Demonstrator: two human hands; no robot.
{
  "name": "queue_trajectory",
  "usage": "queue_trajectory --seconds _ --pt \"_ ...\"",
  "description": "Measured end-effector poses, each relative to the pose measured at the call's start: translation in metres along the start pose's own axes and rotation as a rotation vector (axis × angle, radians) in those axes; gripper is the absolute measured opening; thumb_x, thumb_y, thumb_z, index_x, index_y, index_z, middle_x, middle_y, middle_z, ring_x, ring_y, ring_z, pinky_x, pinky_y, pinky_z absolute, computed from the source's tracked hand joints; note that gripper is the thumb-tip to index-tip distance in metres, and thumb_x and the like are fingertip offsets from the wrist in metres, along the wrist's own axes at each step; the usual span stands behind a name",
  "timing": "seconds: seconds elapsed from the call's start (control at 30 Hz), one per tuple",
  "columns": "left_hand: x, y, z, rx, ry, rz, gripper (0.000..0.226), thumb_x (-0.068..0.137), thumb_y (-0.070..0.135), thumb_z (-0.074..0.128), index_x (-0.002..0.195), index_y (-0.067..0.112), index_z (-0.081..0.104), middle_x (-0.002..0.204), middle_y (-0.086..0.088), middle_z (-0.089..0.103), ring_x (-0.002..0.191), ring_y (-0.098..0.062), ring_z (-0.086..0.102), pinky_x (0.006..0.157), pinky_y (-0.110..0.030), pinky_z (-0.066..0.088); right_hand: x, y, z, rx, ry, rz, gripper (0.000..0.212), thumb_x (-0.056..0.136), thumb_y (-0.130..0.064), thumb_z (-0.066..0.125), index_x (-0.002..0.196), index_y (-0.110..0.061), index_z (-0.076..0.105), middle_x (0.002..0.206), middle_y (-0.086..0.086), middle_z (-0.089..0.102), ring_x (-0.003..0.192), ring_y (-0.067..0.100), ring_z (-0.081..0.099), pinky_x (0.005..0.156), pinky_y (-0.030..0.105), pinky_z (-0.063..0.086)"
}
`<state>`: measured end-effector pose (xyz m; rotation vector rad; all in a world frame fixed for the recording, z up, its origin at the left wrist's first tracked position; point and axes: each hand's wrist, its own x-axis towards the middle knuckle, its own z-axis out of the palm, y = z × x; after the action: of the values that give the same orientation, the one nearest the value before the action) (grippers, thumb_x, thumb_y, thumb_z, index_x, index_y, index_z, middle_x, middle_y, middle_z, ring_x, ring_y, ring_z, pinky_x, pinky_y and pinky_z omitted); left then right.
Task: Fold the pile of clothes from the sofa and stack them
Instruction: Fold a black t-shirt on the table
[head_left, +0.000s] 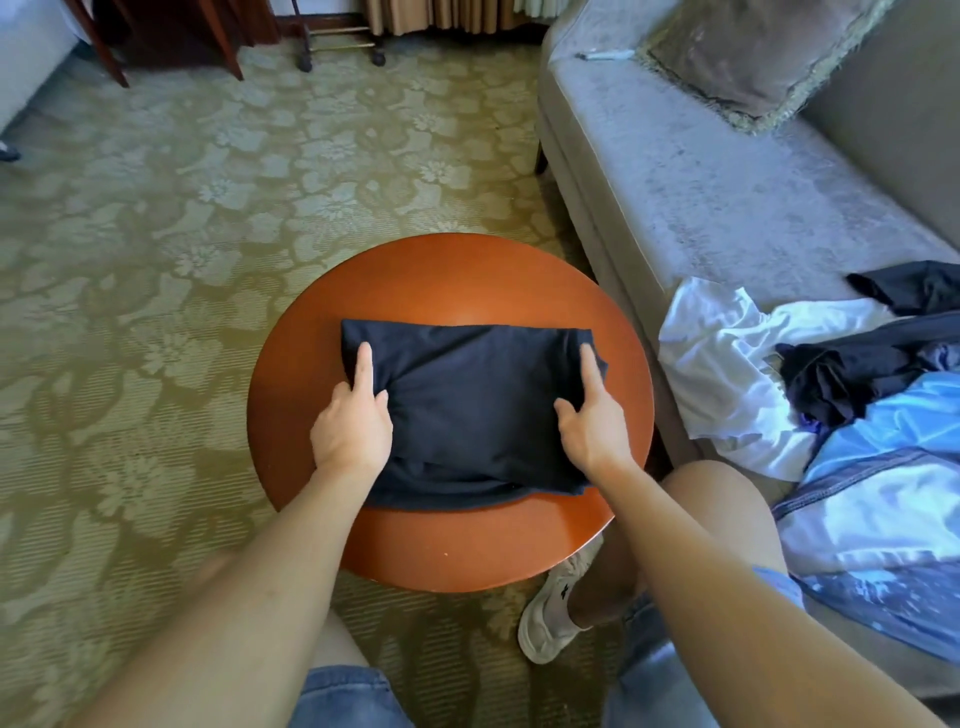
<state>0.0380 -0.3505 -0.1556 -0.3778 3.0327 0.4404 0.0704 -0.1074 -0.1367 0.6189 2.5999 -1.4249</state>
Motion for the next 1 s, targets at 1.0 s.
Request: queue_trajectory --seconds 1.0 --pt "-0.36 0.349 0.004 -0.429 -0.613 1.036 0.06 0.098 0.03 0.054 0.152 0.019 0.03 0.157 -0.009 0.022 0.143 -0.022 0.026 0.112 -0.03 0.024 -0.396 0.24 -0.334 0.167 1.137 0.354 0.047 0.095 -0.008 0.051 0.139 -0.026 0.052 0.138 0.005 0.055 0.127 0.022 0.05 0.107 0.038 0.04"
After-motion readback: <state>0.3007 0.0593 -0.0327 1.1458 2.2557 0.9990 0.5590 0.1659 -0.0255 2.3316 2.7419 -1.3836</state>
